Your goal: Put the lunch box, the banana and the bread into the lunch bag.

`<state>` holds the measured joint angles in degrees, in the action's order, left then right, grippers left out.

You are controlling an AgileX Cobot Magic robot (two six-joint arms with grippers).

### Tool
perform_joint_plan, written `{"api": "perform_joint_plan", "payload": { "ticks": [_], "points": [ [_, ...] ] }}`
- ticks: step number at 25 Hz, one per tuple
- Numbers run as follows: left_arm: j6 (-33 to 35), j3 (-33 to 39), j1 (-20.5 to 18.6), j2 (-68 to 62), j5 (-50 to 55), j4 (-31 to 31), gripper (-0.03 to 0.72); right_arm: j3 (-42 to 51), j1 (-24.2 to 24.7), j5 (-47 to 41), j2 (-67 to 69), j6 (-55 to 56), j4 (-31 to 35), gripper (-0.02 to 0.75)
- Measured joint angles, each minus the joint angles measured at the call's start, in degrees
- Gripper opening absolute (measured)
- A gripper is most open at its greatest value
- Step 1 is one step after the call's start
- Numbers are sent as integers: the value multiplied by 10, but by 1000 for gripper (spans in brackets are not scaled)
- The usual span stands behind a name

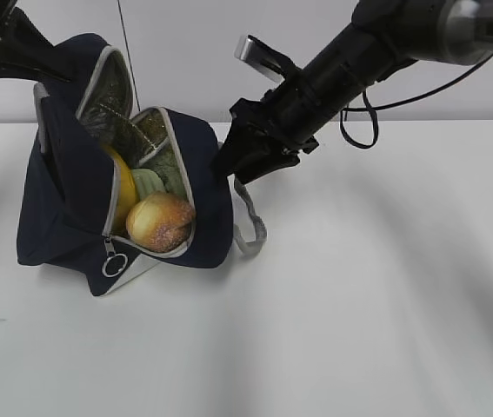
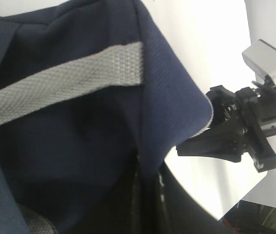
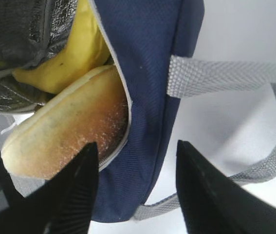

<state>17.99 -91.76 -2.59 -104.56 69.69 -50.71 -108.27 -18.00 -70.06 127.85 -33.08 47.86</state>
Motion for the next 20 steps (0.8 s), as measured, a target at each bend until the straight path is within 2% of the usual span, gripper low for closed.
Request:
{"api": "perform_joint_plan", "payload": {
  "ticks": [5,10,15,20],
  "points": [
    [0,0,0,0,0,0,-17,13,0,1,0,-18,9,407],
    [0,0,0,0,0,0,-17,13,0,2,17,-38,59,407],
    [0,0,0,0,0,0,-17,13,0,10,33,-46,71,406],
    [0,0,0,0,0,0,-17,13,0,22,33,-48,62,344]
  ]
}}
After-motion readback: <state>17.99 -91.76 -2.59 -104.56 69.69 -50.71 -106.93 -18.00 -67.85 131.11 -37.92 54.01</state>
